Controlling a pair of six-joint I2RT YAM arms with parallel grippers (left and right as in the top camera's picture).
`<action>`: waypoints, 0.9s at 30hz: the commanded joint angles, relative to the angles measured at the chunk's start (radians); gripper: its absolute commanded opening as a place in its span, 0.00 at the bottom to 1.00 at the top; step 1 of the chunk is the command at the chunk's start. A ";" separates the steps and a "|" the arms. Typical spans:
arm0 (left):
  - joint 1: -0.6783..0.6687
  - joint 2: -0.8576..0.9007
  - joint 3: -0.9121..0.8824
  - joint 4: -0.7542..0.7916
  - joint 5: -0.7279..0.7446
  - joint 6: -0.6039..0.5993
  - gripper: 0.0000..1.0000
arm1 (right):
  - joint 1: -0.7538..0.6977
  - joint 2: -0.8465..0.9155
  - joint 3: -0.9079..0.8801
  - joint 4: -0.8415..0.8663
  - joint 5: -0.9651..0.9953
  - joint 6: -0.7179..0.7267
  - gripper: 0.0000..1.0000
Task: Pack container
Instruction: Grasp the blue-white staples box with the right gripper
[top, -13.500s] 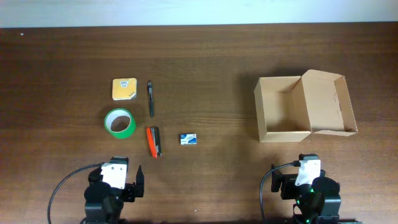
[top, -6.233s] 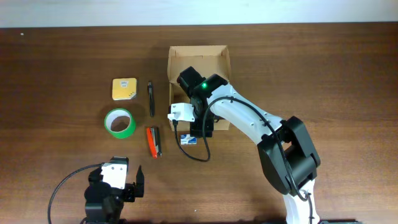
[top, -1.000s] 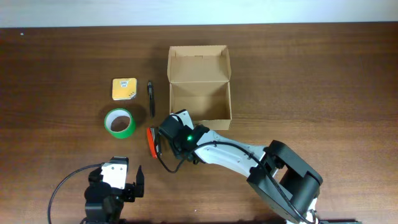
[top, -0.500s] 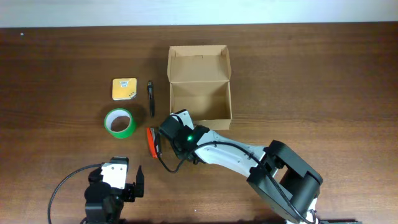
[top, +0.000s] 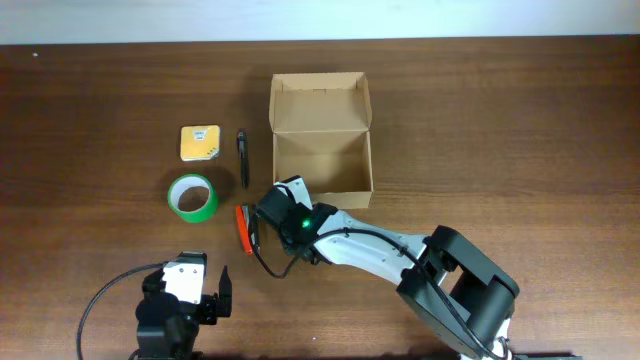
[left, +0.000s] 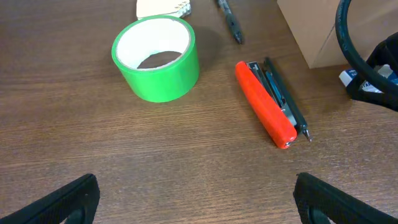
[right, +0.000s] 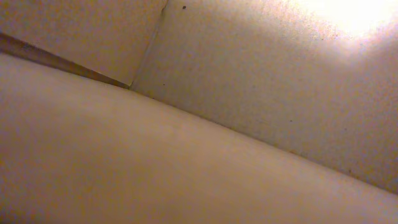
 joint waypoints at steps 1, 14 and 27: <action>0.006 -0.010 -0.004 0.003 -0.006 0.013 0.99 | -0.005 0.025 -0.040 -0.019 -0.030 0.009 0.53; 0.006 -0.010 -0.004 0.003 -0.006 0.013 0.99 | -0.004 0.016 -0.039 -0.070 -0.029 0.008 0.52; 0.006 -0.010 -0.004 0.003 -0.006 0.013 0.99 | -0.002 -0.011 -0.039 -0.135 -0.051 0.008 0.52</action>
